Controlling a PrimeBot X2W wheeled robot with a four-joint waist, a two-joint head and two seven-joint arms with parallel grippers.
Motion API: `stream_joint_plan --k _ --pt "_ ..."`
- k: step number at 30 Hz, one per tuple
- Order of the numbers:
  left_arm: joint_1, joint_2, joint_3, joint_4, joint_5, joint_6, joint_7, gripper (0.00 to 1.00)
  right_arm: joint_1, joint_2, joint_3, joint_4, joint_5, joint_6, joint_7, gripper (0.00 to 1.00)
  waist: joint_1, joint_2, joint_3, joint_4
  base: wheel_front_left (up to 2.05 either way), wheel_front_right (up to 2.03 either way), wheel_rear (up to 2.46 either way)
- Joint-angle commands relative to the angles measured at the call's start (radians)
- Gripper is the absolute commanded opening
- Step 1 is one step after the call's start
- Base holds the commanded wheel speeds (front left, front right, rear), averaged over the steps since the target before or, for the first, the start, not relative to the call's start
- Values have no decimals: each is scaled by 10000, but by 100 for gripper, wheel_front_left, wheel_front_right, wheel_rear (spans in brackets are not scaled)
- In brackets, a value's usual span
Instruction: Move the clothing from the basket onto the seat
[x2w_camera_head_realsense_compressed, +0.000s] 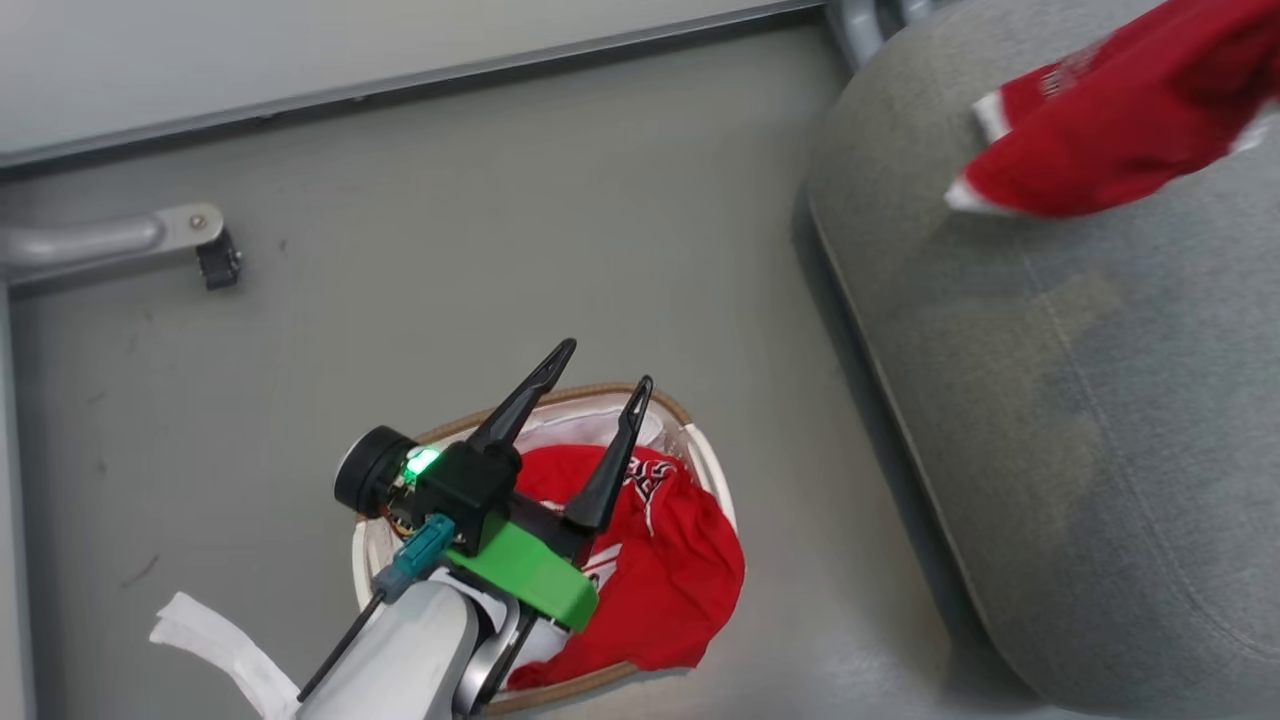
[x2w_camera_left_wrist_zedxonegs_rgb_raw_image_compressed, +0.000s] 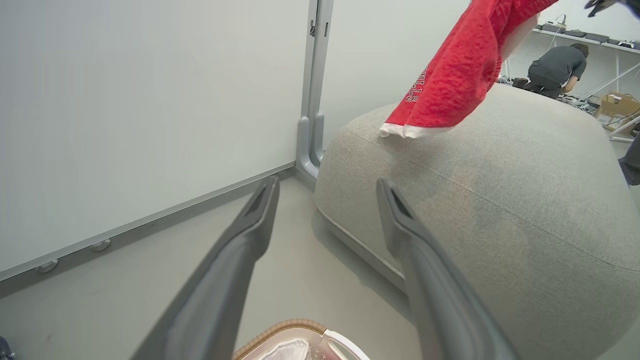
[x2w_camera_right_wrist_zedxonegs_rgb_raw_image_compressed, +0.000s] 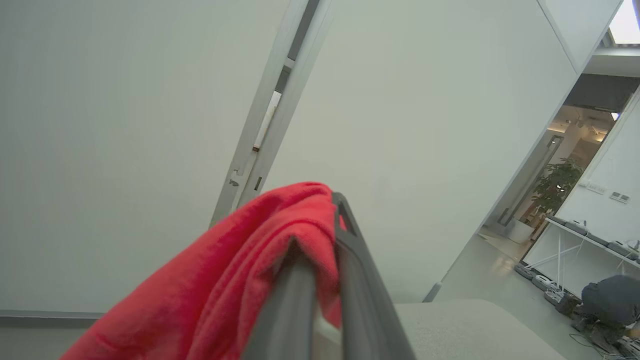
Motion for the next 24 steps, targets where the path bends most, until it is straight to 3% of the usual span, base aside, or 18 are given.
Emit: stream_joint_plan --k 1,7,11,24 --pt "-273 64 7 -108 73 -25 -9 100 -385 -297 -205 182 -49 -8 -51 0 0 -1 764 768 0 0 0" --pt "-530 193 -102 -453 308 -25 -9 100 -1277 -1730 -1443 1131 -449 -8 -53 0 0 -1 1564 1469 0 0 0" --pt "-658 326 -71 -731 455 -25 -9 100 -1264 -2105 -2166 1498 -716 -8 -51 0 0 -1 2080 1719 0 0 0" --pt "-810 379 -63 -917 805 -25 -9 100 -136 -1045 -3081 3096 -1163 -8 -51 0 0 -1 2857 1574 0 0 0"
